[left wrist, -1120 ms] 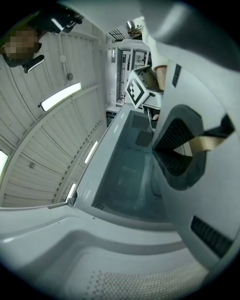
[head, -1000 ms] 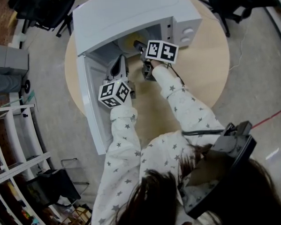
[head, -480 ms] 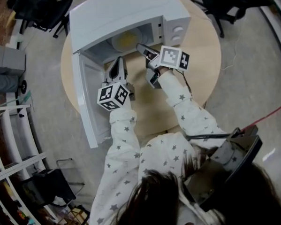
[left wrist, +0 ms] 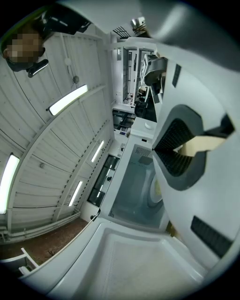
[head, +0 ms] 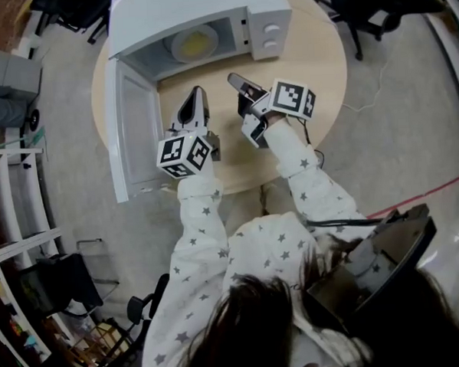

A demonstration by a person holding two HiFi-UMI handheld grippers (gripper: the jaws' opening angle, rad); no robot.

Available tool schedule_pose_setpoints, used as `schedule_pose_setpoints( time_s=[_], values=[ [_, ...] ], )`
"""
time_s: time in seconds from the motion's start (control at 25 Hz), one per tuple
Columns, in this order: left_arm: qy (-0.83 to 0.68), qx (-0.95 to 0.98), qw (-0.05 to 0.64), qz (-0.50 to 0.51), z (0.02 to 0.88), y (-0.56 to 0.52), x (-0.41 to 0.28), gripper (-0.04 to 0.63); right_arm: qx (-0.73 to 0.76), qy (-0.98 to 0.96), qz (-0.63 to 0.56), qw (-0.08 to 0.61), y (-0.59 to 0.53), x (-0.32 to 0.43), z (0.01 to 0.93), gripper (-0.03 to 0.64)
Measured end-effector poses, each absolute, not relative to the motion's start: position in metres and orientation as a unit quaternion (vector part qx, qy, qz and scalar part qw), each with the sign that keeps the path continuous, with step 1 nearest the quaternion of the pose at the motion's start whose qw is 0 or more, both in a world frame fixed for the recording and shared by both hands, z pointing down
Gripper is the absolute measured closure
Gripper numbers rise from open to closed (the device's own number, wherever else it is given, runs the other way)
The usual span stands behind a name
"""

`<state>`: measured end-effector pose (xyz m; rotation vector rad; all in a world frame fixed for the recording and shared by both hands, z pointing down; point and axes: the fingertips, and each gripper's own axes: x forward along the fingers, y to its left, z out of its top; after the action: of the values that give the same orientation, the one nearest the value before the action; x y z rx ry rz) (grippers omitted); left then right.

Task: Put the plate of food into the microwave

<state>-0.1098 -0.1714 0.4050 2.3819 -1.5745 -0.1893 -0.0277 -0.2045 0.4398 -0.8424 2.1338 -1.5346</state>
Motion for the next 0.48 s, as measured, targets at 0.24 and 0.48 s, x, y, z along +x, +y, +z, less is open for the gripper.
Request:
schedule_pose_setpoints(
  time_s=[0.24,0.48],
  values=[
    [-0.546,0.824,0.139,-0.057,0.404,-0.134,-0.089,0.595,-0.278,0.764,-0.546,0.201,-0.175,-0.012,0.428,0.611],
    [-0.545,0.826,0.134,-0.060,0.399,-0.114,-0.089,0.595,-0.263,0.765,-0.549,0.210,-0.154,-0.011,0.420,0.611]
  ],
)
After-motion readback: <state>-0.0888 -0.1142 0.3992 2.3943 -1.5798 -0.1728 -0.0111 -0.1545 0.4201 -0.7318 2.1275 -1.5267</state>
